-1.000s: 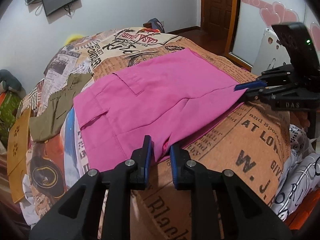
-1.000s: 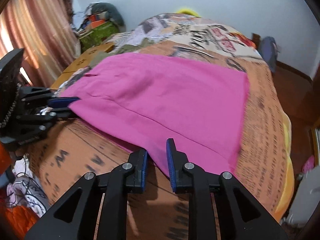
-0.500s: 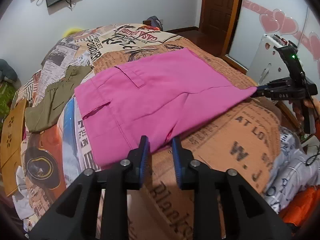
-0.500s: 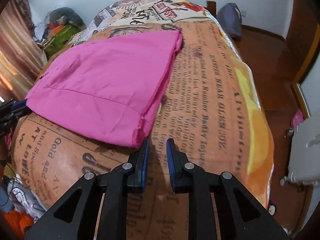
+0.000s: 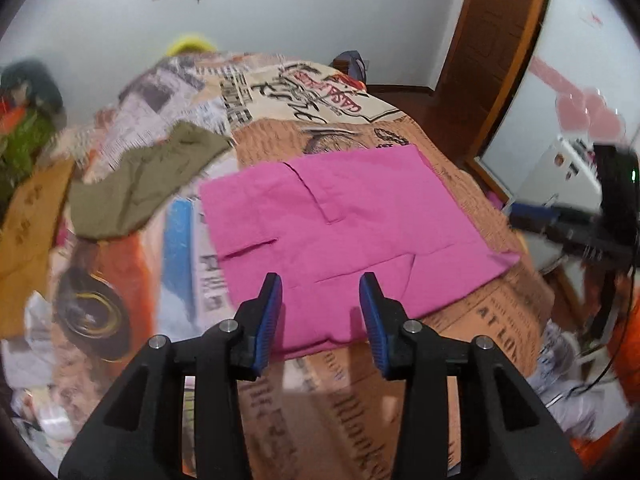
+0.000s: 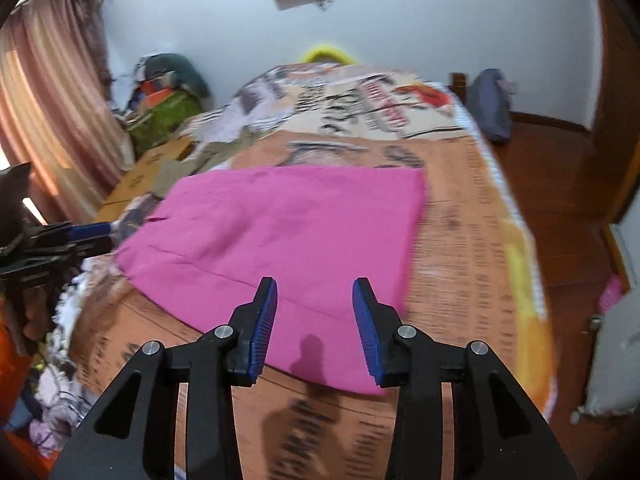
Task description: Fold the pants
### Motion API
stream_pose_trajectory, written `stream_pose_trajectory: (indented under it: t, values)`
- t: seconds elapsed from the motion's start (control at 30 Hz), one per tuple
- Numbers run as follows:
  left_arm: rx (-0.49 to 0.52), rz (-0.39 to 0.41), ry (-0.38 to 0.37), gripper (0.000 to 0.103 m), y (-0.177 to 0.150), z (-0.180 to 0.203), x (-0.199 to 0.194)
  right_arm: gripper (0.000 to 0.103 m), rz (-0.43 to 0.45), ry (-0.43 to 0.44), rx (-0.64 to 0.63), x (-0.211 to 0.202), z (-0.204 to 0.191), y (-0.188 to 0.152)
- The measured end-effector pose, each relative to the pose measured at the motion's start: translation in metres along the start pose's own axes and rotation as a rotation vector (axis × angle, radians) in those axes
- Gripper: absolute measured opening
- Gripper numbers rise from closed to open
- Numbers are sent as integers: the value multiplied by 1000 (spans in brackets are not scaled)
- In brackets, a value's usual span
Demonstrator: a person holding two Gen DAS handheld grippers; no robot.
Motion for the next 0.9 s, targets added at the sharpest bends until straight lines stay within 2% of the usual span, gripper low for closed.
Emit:
stream_pose_trajectory:
  t: [0.1, 0.2, 0.33, 0.4, 0.57, 0.7, 0.8, 0.9]
  values:
    - [-5, -25, -16, 40, -1, 6, 16, 36, -40, 37, -16, 22, -15, -4]
    - [7, -65, 5, 40, -9, 8, 32, 36, -113, 65, -22, 50, -23, -14]
    - [10, -64, 34, 40, -20, 1, 37, 45, -113, 74, -3, 55, -15, -19]
    - [11, -62, 56, 40, -24, -6, 34, 45, -115, 53, 8, 52, -8, -23]
    - [-26, -56, 27, 41, -34, -22, 28, 48, -123, 9, 62, 44, 23, -36]
    - [-28, -45, 41, 41, -36, -21, 28, 48, -147, -83, 114, 39, 55, -50]
    - [-14, -45, 63, 41, -34, -19, 29, 48, -160, -72, 146, 35, 66, -55]
    - [-16, -54, 65, 41, -31, -20, 29, 48, -164, -101, 140, 31, 72, -54]
Point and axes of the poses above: each gripper's, at about its wrist camera, not at the fingertips, and x roughly the way its jaws point, z to its right, y to its top, the point moved 8 cm from there along x, roughly the way its jaws point, and after that the axes turned 9 degrees about -z, right-handed, at the moved point
